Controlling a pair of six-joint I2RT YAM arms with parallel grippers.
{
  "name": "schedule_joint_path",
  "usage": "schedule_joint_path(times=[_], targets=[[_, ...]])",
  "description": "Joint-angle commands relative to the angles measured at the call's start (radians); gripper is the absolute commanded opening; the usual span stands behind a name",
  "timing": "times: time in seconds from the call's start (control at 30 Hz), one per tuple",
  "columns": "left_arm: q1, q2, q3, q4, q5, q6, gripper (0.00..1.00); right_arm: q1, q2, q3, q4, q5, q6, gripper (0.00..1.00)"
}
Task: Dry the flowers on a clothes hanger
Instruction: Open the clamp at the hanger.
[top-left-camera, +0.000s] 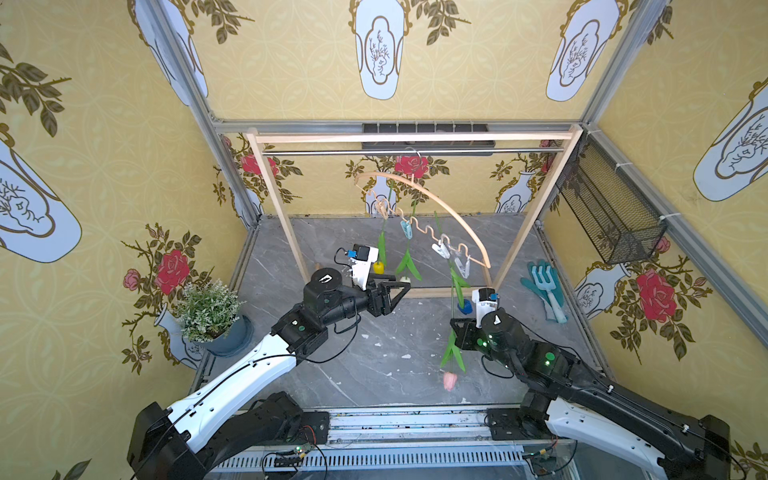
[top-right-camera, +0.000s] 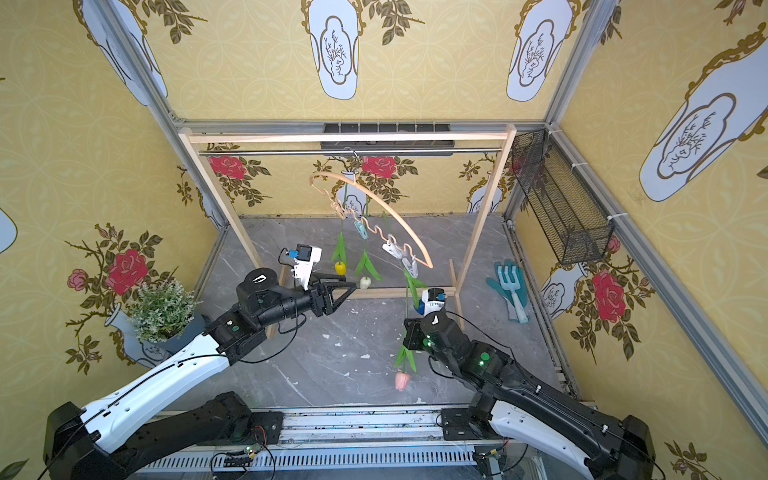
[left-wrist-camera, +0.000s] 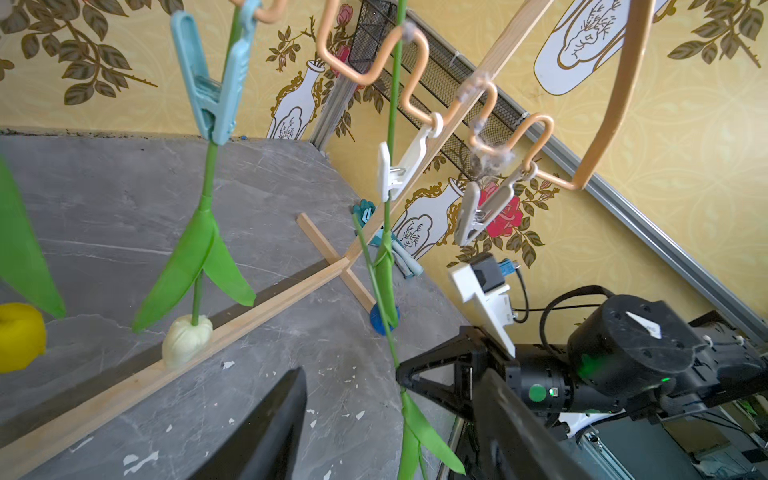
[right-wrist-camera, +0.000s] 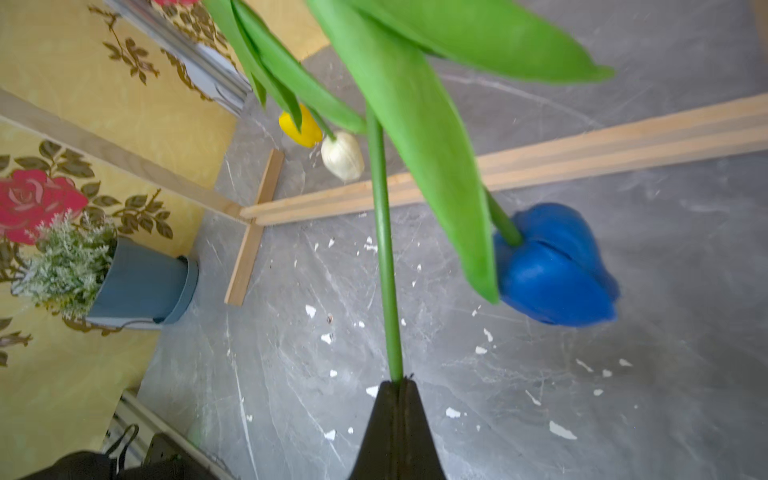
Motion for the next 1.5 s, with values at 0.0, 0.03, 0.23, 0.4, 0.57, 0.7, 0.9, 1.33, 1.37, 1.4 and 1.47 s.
schedule_joint_path(times=[0.0, 0.03, 0.23, 0.4, 0.57, 0.7, 0.9, 1.33, 1.37, 1.4, 1.47], targets=[[-0.005, 0.018, 0.015, 0.032, 0.009, 0.033, 0.69, 0.025, 0.028, -0.018, 0.104, -0.11, -0.028, 0.0], [-0.005, 0.022, 0.017, 0.032, 0.009, 0.033, 0.69, 0.037, 0.032, -0.024, 0.11, -0.123, -0.039, 0.0], [-0.007, 0.042, 0.026, 0.038, 0.008, 0.037, 0.69, 0.155, 0.029, -0.036, 0.11, -0.183, -0.119, 0.0], [-0.007, 0.058, 0.038, 0.045, -0.008, 0.04, 0.69, 0.23, 0.005, -0.022, 0.087, -0.252, -0.163, 0.0], [-0.008, 0.068, 0.048, 0.05, 0.002, 0.041, 0.69, 0.299, -0.077, -0.014, -0.021, -0.071, -0.137, 0.0], [-0.012, 0.073, 0.053, 0.052, 0.014, 0.053, 0.69, 0.298, -0.196, -0.017, -0.185, 0.126, -0.039, 0.0], [-0.051, 0.1, 0.077, 0.05, 0.013, 0.097, 0.68, 0.299, -0.305, 0.011, -0.423, 0.315, 0.152, 0.0], [-0.184, 0.213, 0.187, 0.051, -0.204, 0.166, 0.76, 0.297, -0.289, 0.165, -0.447, 0.38, 0.097, 0.0], [-0.19, 0.226, 0.196, 0.056, -0.203, 0.164, 0.76, 0.297, -0.266, 0.191, -0.433, 0.362, 0.068, 0.0], [-0.194, 0.235, 0.205, 0.061, -0.202, 0.164, 0.76, 0.297, -0.236, 0.219, -0.44, 0.356, 0.054, 0.0], [-0.201, 0.253, 0.218, 0.072, -0.193, 0.163, 0.75, 0.296, -0.164, 0.276, -0.45, 0.326, 0.017, 0.0]])
